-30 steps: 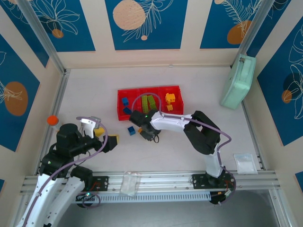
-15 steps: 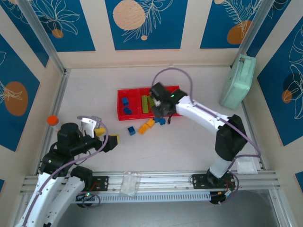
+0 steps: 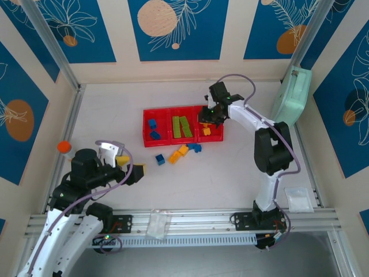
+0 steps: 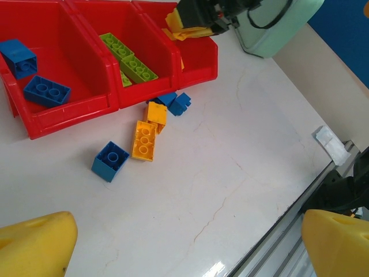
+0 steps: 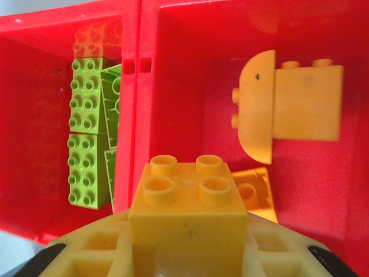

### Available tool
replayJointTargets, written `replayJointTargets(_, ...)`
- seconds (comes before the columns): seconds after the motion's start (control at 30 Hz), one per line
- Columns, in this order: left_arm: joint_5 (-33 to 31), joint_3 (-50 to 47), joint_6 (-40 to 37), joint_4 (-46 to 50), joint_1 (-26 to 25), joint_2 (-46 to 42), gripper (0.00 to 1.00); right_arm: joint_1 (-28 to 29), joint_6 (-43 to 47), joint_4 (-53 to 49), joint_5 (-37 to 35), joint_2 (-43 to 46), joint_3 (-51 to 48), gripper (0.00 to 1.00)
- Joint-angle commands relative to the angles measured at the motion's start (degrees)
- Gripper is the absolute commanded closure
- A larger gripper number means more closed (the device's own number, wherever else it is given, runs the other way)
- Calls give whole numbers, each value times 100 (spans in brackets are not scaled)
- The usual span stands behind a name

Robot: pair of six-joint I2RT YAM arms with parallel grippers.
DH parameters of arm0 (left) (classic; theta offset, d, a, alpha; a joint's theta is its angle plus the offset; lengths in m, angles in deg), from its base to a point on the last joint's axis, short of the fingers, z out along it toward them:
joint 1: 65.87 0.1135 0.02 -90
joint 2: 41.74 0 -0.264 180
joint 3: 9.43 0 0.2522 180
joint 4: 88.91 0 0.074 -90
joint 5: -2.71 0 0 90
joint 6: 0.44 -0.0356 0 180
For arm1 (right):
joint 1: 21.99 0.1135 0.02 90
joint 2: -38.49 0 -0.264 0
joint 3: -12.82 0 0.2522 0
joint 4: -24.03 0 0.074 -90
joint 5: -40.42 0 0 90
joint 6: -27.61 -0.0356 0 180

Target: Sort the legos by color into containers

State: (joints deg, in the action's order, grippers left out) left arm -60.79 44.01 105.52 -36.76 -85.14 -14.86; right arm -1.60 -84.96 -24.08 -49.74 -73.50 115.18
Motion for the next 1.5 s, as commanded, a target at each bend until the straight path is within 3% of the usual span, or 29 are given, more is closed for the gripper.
replayJointTargets(0.0, 12, 33, -128, -34, -68, 33, 1, -64, -225, 202, 359, -226, 265, 94)
replayJointTargets(0.1, -8, 31, -127, -24, -71, 50, 1, -124, -317, 265, 355, -432, 398, 90)
replayJointTargets(0.27, -32, 42, -129, -16, -68, 131, 1, -127, -420, 468, 289, -457, 363, 59)
replayJointTargets(0.43, -23, 40, -127, -16, -70, 200, 1, -121, -450, 529, 278, -370, 272, 44)
replayJointTargets(0.63, 12, 40, -125, -20, -68, 213, 1, -115, -512, 586, 380, -93, 120, 38)
replayJointTargets(0.9, 39, 40, -125, -38, -68, 198, 1, -64, -420, 496, 474, 629, -164, 38)
replayJointTargets(1.1, 39, 40, -129, -34, -68, 187, 1, 84, -368, 285, 426, 1259, -484, 55)
replayJointTargets(1.23, 39, 35, -129, -34, -69, 169, 1, 310, -456, 295, 406, 1899, -1068, 58)
replayJointTargets(1.33, 72, 31, -123, -40, -74, 194, 1, 595, -613, 222, 168, 2380, -1536, 51)
replayJointTargets(1.47, 209, 45, -125, -50, -85, 346, 1, 1027, -989, 89, -378, 3029, -2176, 33)
